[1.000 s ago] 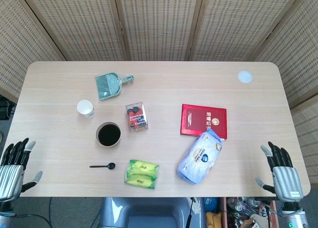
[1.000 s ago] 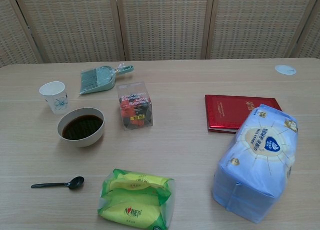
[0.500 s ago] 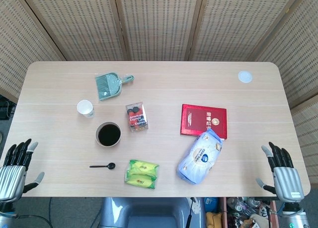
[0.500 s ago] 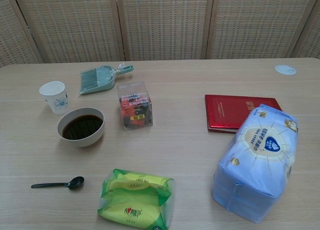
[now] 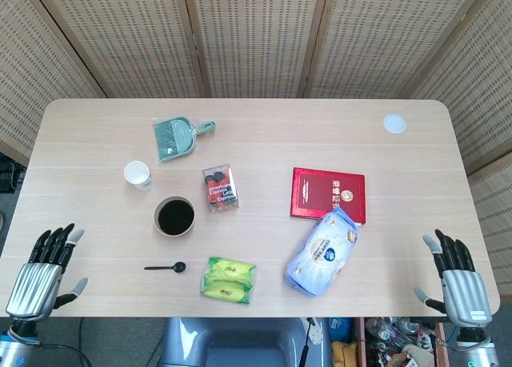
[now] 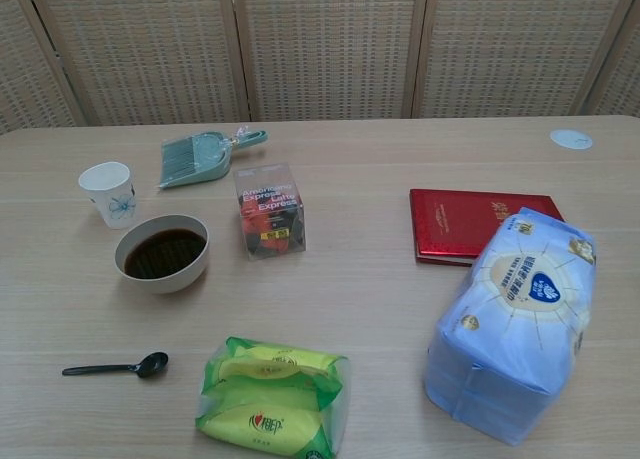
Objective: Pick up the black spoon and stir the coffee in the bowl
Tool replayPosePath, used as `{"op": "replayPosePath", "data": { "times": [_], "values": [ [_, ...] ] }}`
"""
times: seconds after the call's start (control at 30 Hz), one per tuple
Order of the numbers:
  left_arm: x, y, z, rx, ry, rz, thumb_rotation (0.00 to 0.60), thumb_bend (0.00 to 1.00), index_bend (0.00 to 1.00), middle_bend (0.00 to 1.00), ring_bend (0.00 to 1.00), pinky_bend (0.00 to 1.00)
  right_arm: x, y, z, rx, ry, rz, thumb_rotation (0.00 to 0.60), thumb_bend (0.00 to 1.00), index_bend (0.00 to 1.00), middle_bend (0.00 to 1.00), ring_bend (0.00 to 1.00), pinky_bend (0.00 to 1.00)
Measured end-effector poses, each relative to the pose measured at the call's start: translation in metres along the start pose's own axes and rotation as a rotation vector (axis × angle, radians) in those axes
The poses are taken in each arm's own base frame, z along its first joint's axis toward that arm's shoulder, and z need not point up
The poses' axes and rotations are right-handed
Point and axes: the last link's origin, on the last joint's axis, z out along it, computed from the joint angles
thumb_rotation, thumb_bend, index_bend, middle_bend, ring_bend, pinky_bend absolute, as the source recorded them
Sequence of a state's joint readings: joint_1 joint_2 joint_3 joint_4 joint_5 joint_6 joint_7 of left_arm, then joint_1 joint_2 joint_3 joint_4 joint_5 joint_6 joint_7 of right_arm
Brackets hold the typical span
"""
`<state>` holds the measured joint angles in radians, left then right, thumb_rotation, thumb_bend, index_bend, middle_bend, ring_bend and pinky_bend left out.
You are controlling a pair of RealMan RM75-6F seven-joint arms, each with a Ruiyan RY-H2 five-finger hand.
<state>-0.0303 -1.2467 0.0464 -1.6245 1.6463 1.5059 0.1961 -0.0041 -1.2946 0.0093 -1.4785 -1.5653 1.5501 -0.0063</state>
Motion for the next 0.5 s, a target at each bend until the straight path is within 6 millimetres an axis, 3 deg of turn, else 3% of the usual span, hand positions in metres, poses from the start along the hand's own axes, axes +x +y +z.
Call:
{"op": "replayPosePath", "data": {
  "times": [0.2,0.5],
  "values": [
    [-0.008,0.015,0.01,-0.078,-0.06,0.047,0.6,0.29,0.16,0.33,0.28,0.5,0.0,0.001,-0.001,-0.003,0.0,0.0,0.6,0.24,0.07,0.02,0.0,0.0],
    [-0.022,0.037,0.031,-0.163,-0.099,0.096,0.6,0.29,0.39,0.67,0.61,0.67,0.0,0.001,0.0,-0.001,-0.004,-0.001,0.6,0.24,0.07,0.02,0.0,0.0]
  ]
}}
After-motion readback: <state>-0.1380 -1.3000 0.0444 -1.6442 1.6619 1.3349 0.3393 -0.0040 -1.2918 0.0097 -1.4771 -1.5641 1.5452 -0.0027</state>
